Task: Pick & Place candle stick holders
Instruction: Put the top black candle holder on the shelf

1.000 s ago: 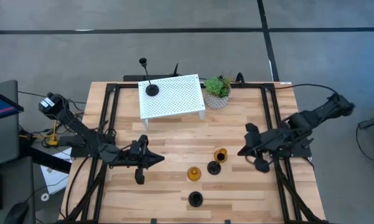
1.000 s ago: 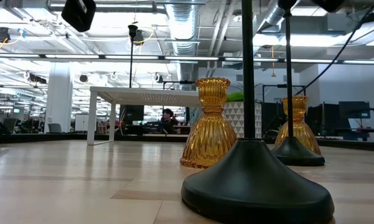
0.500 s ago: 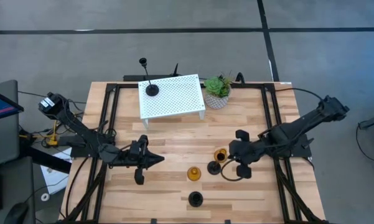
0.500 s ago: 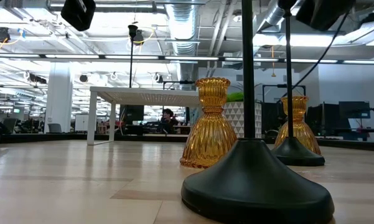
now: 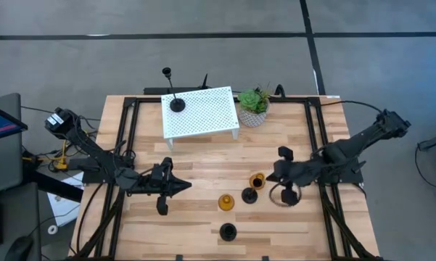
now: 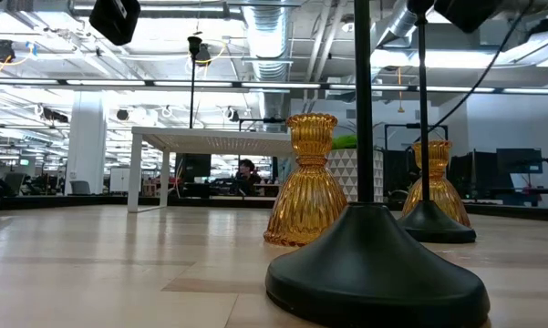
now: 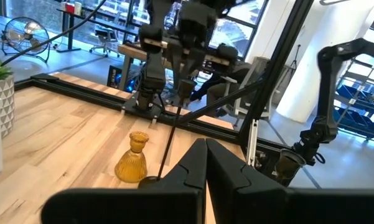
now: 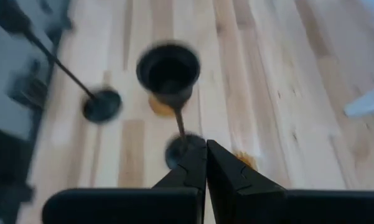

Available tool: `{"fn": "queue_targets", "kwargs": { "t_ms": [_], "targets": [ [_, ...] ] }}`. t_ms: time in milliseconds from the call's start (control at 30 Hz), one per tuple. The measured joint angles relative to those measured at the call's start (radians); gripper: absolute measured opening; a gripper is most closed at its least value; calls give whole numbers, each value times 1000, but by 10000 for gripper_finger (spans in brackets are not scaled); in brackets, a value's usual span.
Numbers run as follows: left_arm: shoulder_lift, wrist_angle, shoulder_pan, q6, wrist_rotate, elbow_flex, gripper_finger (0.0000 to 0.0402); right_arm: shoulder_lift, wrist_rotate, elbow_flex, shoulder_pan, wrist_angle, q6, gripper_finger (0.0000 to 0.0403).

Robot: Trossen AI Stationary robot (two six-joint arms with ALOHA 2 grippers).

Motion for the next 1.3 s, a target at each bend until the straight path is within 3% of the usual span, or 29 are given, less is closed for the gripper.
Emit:
{"fn": "queue_targets", "kwargs": {
  "t_ms": [200, 300, 467, 733, 1300],
  "targets": [
    [0, 0, 0, 0, 0, 0, 5, -213, -41, -249, 0, 357, 3, 0],
    [0, 0, 0, 0, 0, 0, 4, -271, -48, -355, -1, 435, 3, 0],
    [0, 0, 0, 0, 0, 0, 7, -284, -55, -434, -1, 461, 5, 0],
    [0, 1, 0, 0, 0, 0, 7, -227, -52, -441, -11, 509, 4, 12],
    [0, 0, 0, 0, 0, 0, 5, -26, -51, -441, -16, 755, 3, 231]
  ]
}}
